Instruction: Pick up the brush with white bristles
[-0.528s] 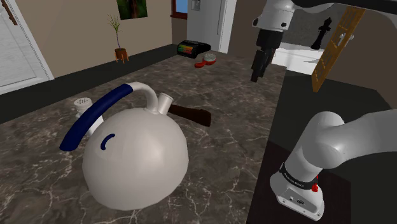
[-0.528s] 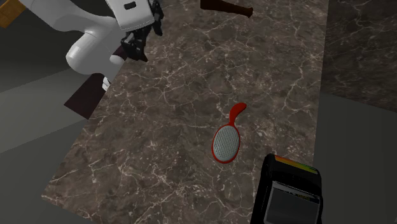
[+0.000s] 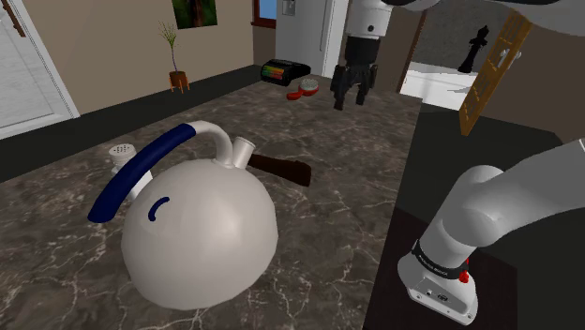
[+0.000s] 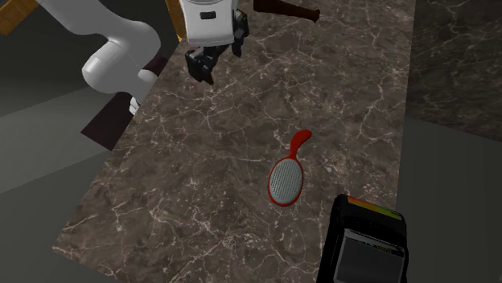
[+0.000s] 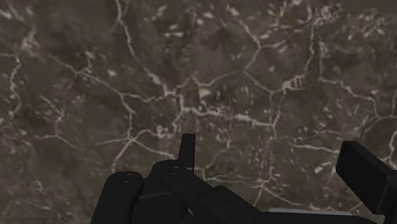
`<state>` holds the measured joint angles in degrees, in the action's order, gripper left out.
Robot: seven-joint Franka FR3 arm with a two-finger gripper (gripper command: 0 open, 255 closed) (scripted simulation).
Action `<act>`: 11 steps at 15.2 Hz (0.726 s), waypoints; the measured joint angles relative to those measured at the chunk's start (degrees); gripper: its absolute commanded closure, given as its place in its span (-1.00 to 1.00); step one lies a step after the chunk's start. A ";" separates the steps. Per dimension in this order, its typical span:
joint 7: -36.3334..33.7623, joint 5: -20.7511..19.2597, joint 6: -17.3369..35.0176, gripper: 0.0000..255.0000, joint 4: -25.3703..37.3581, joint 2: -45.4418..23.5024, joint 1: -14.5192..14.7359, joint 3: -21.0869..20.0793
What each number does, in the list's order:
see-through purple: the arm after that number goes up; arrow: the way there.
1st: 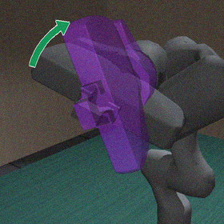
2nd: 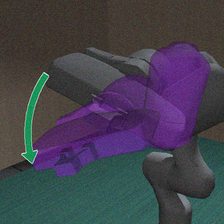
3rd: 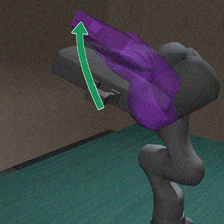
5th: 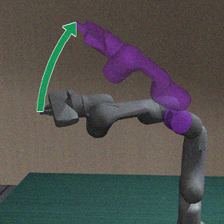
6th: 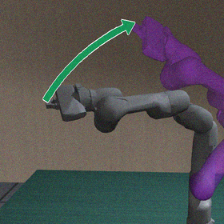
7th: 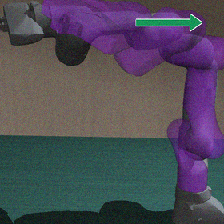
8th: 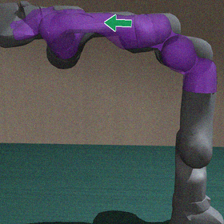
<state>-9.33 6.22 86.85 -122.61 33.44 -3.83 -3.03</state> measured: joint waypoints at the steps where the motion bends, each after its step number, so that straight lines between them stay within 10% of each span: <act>1: -2.51 -0.22 0.83 -1.00 1.19 -2.16 -0.74 -0.70; 11: -27.97 -5.31 0.86 -1.00 22.45 -25.53 -6.50 -4.94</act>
<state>-37.30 0.92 87.71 -100.16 7.91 -10.34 -7.97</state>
